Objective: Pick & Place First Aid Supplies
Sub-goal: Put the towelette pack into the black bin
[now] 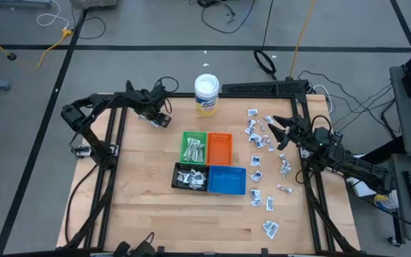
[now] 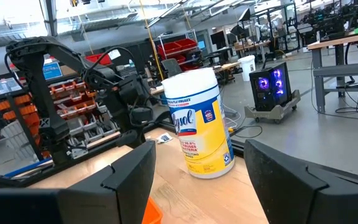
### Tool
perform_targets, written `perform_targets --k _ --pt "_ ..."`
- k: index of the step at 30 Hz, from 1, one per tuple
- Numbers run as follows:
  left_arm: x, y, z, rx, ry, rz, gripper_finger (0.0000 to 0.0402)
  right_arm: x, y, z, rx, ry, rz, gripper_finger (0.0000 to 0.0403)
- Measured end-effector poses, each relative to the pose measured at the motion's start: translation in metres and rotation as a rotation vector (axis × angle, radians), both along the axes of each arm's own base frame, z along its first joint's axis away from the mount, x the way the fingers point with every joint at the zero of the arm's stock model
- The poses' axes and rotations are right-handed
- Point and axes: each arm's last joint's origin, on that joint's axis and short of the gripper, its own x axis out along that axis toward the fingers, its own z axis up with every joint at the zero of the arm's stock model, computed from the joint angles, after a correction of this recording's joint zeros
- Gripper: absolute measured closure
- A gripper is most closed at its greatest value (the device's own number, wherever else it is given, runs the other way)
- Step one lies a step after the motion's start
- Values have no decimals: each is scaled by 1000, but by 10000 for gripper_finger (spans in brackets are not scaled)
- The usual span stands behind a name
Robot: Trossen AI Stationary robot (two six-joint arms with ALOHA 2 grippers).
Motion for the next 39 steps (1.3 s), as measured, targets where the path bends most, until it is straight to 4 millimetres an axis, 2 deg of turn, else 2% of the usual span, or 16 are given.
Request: perform_targets --k 7,9,15,20,26,30,34,39 --pt "-2 -3 1 -46 -16 23 362 0 0 0 0 0 0 161" --pt "-2 -6 4 -61 -17 15 385 0 0 0 0 0 0 161" --pt "-5 -10 29 -36 -16 -31 366 0 0 0 0 0 0 161" --pt "-7 -17 52 -1 -27 -81 390 0 0 0 0 0 0 161" --pt "-12 -29 71 26 -50 -95 378 0 0 0 0 0 0 161" --pt "-14 -37 81 54 -51 -88 391 0 0 0 0 0 0 161" --pt "-1 -51 83 62 -75 -169 386 0 0 0 0 0 0 160" --pt "20 -80 83 65 -78 -340 391 0 0 0 0 0 0 160"
